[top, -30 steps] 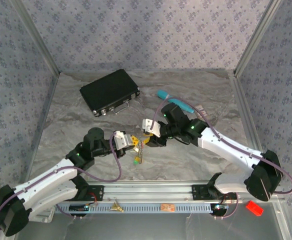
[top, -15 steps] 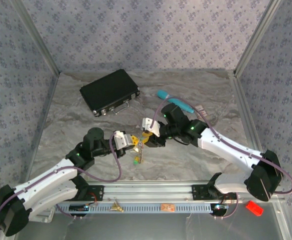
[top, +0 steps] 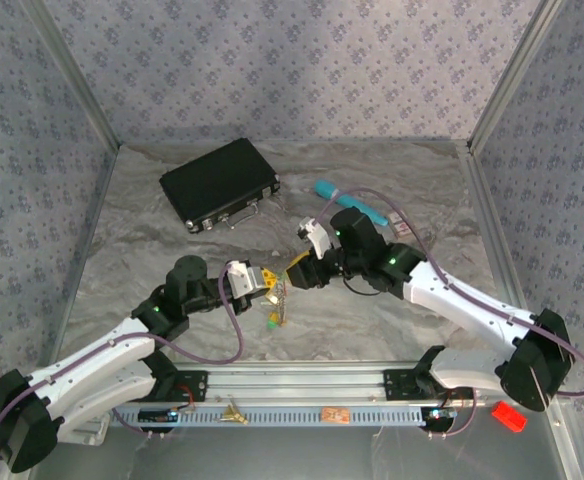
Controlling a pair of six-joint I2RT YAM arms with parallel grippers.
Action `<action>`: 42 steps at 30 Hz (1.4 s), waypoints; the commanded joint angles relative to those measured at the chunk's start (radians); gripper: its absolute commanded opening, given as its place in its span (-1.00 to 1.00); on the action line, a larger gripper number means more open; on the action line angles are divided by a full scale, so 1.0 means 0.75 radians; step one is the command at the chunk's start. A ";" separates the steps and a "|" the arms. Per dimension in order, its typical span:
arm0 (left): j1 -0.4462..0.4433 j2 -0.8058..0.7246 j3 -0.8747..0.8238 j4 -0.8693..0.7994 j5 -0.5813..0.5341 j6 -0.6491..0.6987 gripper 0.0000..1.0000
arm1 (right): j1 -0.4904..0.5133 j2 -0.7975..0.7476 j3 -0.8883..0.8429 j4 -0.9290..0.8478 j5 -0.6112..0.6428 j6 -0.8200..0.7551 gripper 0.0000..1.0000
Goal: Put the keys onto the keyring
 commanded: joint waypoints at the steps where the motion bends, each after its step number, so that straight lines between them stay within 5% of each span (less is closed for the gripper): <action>1: -0.008 -0.019 -0.007 0.082 0.001 -0.016 -1.00 | 0.003 0.039 0.058 -0.051 -0.081 0.231 -0.27; 23: -0.008 -0.020 -0.009 0.092 -0.007 -0.017 -1.00 | 0.006 0.099 0.050 -0.021 -0.172 0.231 -0.55; 33: -0.008 -0.026 -0.012 0.093 -0.008 -0.016 -1.00 | -0.005 0.097 0.046 -0.005 -0.205 0.234 -0.99; 42: -0.008 -0.037 -0.016 0.090 0.003 -0.016 -1.00 | -0.059 0.111 0.030 -0.038 -0.218 0.223 -1.00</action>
